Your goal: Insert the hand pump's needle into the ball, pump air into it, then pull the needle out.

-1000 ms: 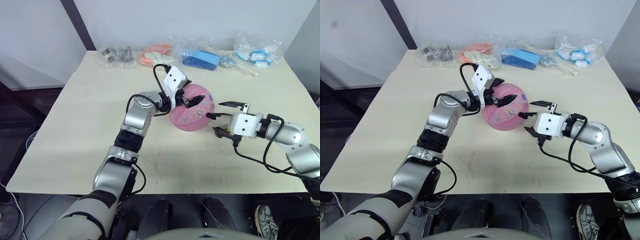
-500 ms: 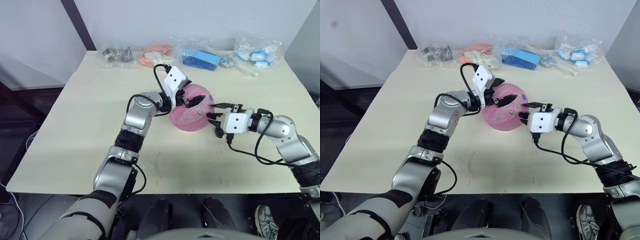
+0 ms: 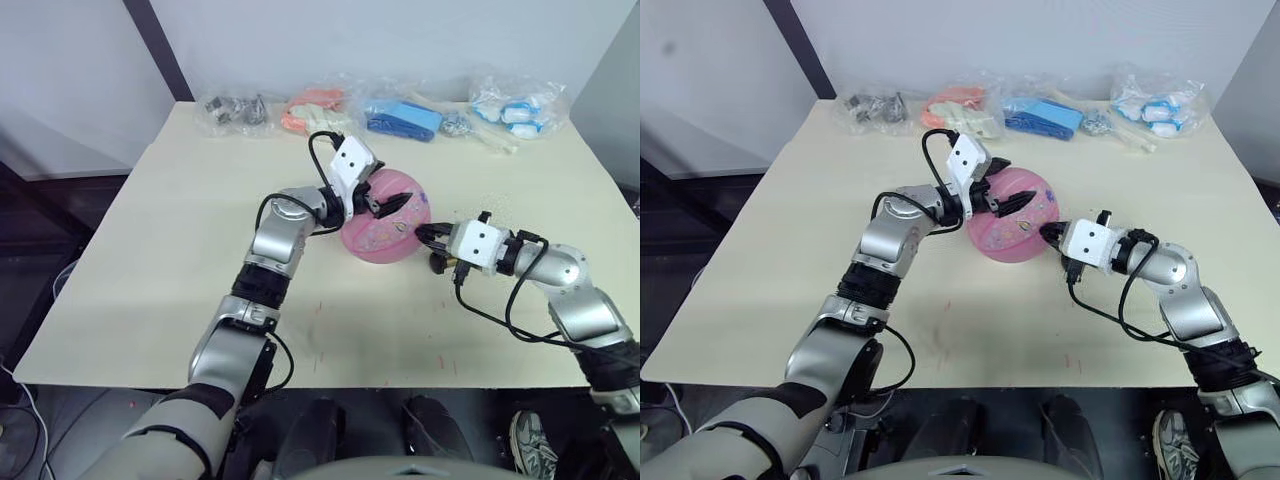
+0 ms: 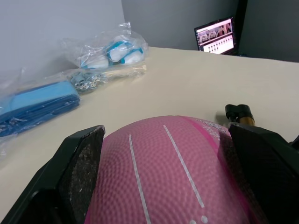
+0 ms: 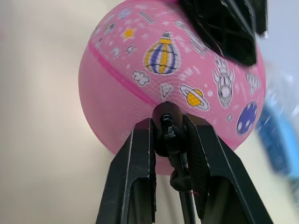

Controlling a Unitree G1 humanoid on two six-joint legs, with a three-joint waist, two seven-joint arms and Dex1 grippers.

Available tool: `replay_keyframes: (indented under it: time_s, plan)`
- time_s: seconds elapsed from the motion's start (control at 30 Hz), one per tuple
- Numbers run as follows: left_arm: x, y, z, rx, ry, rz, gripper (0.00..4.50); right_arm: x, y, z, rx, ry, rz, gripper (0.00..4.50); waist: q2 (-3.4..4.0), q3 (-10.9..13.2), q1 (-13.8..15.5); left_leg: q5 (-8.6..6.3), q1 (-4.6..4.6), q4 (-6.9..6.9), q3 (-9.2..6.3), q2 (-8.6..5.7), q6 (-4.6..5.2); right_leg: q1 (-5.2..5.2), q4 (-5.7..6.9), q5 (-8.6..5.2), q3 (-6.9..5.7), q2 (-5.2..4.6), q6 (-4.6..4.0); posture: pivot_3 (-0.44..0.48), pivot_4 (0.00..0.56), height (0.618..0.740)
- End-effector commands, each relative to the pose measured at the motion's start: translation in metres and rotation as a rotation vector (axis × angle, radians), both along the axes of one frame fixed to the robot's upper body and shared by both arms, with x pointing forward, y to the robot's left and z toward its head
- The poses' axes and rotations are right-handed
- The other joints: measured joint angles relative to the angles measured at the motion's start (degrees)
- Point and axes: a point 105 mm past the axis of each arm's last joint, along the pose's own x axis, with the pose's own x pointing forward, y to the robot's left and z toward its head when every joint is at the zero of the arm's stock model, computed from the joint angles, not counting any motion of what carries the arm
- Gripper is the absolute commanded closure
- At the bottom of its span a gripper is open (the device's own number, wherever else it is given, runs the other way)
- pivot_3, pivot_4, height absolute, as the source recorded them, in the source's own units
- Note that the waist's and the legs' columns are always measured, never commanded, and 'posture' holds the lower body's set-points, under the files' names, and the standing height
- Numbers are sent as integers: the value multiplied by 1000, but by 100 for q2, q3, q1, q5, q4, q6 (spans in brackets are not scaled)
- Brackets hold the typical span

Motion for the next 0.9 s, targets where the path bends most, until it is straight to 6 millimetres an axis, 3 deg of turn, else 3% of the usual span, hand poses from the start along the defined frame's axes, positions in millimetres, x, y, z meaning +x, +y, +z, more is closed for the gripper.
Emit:
replay_keyframes:
  time_s: [0.03,0.53,0.9]
  plan:
    - [0,11,-64,122,156,101,0,-15,3,6,99,83,2,4131,1,-9,51,0,-1,0,-2,-1,1,0,-2,0,-1,-1,0,0,150,740]
    - [1,24,-109,160,258,209,0,-38,-6,17,257,177,-90,4131,30,-71,245,-8,2,-1,-28,-18,14,38,-50,-1,-37,-18,2,0,150,740]
    - [-1,29,-119,202,272,216,0,-55,-28,18,298,194,-156,4131,41,-79,265,-9,-2,-1,-81,-48,16,73,-78,-7,-98,-45,12,0,150,740]
